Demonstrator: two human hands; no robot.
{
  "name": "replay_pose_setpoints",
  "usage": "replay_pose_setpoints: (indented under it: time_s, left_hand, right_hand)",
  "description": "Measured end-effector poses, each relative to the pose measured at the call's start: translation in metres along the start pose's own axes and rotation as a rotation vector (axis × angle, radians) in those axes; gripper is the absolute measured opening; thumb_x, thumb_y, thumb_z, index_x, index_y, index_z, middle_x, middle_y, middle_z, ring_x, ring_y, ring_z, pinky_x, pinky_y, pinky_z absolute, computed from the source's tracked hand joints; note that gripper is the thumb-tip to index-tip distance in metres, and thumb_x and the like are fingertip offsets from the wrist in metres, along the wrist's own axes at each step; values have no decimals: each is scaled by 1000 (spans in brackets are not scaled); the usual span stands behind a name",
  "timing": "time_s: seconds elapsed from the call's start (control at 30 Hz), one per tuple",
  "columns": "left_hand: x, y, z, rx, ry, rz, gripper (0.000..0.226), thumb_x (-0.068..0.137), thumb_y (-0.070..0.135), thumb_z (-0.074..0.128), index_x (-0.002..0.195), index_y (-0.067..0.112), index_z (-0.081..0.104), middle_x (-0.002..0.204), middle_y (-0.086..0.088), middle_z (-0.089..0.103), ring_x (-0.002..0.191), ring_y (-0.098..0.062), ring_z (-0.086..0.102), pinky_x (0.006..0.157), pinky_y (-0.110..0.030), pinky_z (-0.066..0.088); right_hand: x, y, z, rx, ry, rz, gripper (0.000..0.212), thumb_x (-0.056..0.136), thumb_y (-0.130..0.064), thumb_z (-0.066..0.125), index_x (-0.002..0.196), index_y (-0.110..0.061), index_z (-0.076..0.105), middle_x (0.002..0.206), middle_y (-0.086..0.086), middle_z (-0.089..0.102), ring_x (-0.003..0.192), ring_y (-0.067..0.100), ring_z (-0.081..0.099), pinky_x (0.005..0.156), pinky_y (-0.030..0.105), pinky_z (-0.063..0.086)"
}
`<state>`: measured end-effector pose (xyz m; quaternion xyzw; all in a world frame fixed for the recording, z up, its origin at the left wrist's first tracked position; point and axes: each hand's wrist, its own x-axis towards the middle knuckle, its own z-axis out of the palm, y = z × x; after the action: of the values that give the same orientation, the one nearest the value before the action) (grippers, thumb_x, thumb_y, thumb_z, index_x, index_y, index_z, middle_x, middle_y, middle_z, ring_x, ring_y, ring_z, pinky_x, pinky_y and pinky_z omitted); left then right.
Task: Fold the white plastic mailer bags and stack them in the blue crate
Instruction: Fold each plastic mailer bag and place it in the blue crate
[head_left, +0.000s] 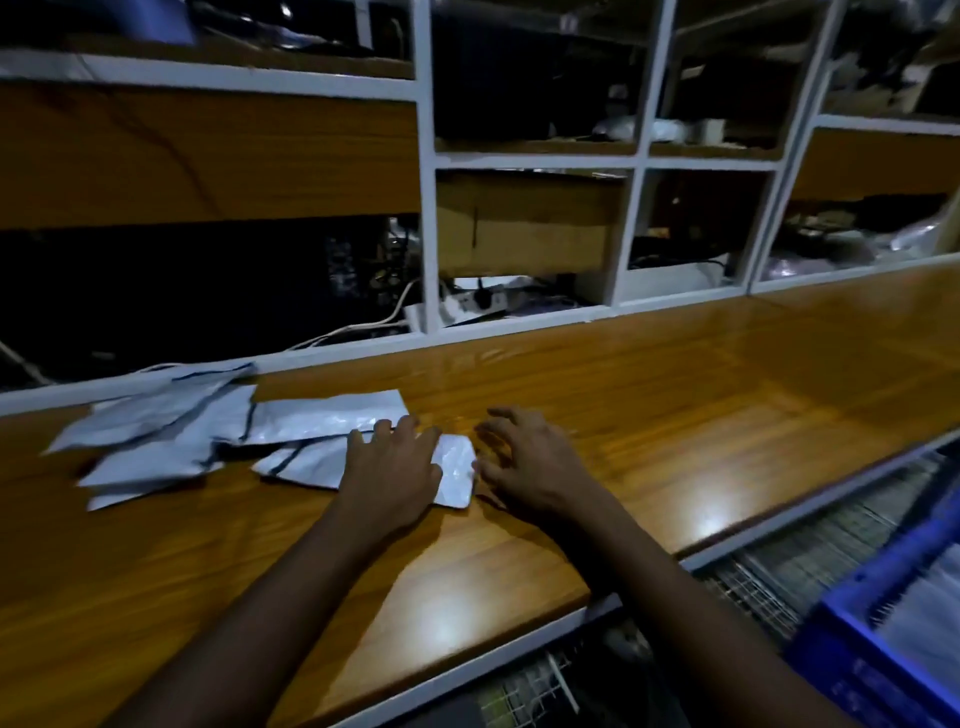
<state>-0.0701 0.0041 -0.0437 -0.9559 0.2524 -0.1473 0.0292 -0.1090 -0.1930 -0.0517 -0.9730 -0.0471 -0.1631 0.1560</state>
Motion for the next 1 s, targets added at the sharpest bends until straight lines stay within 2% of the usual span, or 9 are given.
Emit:
replay_pose_setpoints:
  time_s: [0.07,0.13,0.37,0.47,0.6,0.67,0.73,0.9,1.0]
  left_hand:
    - [-5,-12,7,-41,-51,-31,51,95,40,38,145,29,40,147,-2,42,129,-31,42,98,-51,38]
    - [-9,-18,13,-47,-65,-37,54,97,41,40,149,28,34,151,-2,36,132,-30,38,100,-49,36]
    - [-8,-10,17,-7,-40,66,68,85,49,20,138,22,53,138,-7,55,114,-33,53,88,-46,43]
    - [0,7,16,-78,-15,154,59,92,38,24,138,16,52,140,-9,53,116,-35,50,92,-47,44]
    - [12,26,16,-153,117,272,44,85,19,39,115,9,68,110,-14,69,92,-39,61,76,-48,52]
    - [18,29,15,24,118,253,44,82,24,42,118,16,67,118,-12,66,101,-37,57,80,-46,45]
    - [23,27,16,123,108,196,49,85,34,38,124,19,64,133,-14,58,115,-40,51,94,-52,39]
    - [33,13,27,52,-42,89,71,90,56,12,148,26,41,153,-13,39,136,-41,36,107,-62,25]
    - [38,3,34,16,-104,89,66,96,62,10,156,33,17,163,-6,18,147,-36,18,114,-61,14]
  right_hand:
    - [5,-12,9,-46,-82,-36,68,81,-67,54,139,-31,52,154,-1,39,137,25,37,107,45,35]
    - [7,-18,17,-78,-151,-52,80,72,-76,49,140,-36,49,157,-2,35,140,24,34,110,47,30]
    - [9,-4,5,-118,-198,46,76,67,-62,44,139,-38,49,158,-1,32,141,28,30,109,50,28]
    - [3,12,-4,-104,-191,150,74,68,-58,39,138,-37,50,158,0,33,139,29,34,107,50,29]
    - [-6,35,-11,-176,-182,225,75,73,-60,32,142,-32,44,154,3,36,136,31,35,106,53,27]
    - [-8,46,-12,-259,-180,262,72,78,-61,30,143,-31,41,151,5,39,133,35,38,103,53,28]
    - [-8,53,-10,-315,-163,278,61,88,-57,34,142,-28,40,148,9,40,131,37,39,101,54,29]
    - [-1,39,-4,-248,-128,140,62,94,-56,21,149,-29,32,161,9,24,146,34,22,114,58,17]
    - [11,27,3,-229,-150,33,60,99,-58,26,152,-30,29,163,8,20,148,32,17,118,58,13]
